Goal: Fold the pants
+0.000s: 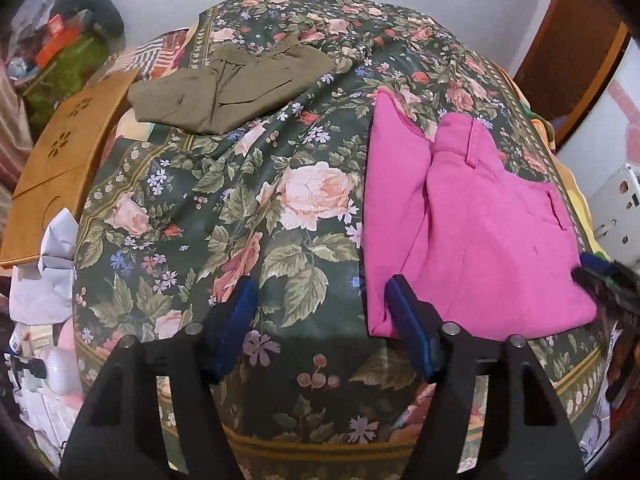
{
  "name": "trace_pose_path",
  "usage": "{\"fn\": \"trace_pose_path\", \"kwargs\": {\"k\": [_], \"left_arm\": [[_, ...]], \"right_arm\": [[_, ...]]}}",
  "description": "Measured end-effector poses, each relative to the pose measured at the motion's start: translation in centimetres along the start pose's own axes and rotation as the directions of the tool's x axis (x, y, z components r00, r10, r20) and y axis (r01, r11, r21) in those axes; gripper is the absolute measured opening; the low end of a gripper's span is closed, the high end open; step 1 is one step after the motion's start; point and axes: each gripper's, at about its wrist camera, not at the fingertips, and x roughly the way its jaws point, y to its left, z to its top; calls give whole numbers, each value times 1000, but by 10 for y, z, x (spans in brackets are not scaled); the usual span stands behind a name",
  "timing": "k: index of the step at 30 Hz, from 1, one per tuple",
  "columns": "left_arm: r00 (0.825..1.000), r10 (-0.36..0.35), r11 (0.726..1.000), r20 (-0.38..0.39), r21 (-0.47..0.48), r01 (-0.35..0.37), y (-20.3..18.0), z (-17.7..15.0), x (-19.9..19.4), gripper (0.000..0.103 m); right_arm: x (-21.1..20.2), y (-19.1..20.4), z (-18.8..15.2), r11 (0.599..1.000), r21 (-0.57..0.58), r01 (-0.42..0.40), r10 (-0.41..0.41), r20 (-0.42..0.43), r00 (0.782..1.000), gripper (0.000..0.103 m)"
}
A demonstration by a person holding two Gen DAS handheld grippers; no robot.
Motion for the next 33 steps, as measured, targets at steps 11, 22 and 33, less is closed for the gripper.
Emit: {"fn": "trace_pose_path", "kwargs": {"k": [11, 22, 33], "left_arm": [[998, 63, 996, 11, 58, -64, 7, 20, -5, 54], [994, -106, 976, 1, 193, 104, -46, 75, 12, 82], [994, -100, 984, -54, 142, 107, -41, 92, 68, 85]], "right_arm": [[-5, -10, 17, 1000, 2, 18, -18, 11, 1000, 60], [13, -12, 21, 989, 130, -76, 80, -26, 996, 63], [37, -13, 53, 999, 6, -44, 44, -28, 999, 63]]}}
